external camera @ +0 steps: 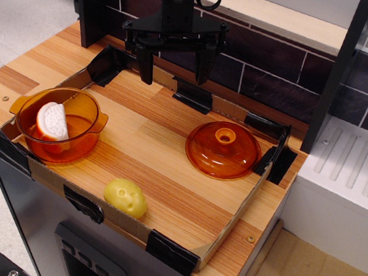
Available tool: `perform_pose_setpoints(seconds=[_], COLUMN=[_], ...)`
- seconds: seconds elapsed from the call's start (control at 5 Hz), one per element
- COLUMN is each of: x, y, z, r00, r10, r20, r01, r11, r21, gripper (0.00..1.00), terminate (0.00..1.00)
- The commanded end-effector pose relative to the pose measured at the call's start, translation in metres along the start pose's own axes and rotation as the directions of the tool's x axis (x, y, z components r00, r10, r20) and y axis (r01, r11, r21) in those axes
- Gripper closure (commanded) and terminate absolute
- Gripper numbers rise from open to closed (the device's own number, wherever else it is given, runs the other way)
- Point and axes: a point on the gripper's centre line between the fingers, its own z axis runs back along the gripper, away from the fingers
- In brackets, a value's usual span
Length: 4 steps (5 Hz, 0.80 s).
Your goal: Take sushi out of pot
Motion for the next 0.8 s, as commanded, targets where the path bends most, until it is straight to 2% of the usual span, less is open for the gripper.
perform_pose_setpoints(seconds=[0.0,0.4,0.6], x=[0.000,0.005,0.006], y=[0.000,0.015,0.034], z=[0.000,0.049,0.066], r00=[1.000,0.998,0.996], r10=[0.000,0.058,0.089], r20=[0.000,-0.014,0.000], r01=[0.000,-0.059,-0.089], r11=[1.000,0.995,0.993], r21=[0.000,-0.082,-0.076], gripper=[0.00,0.00,0.00], terminate=[0.00,0.00,0.00])
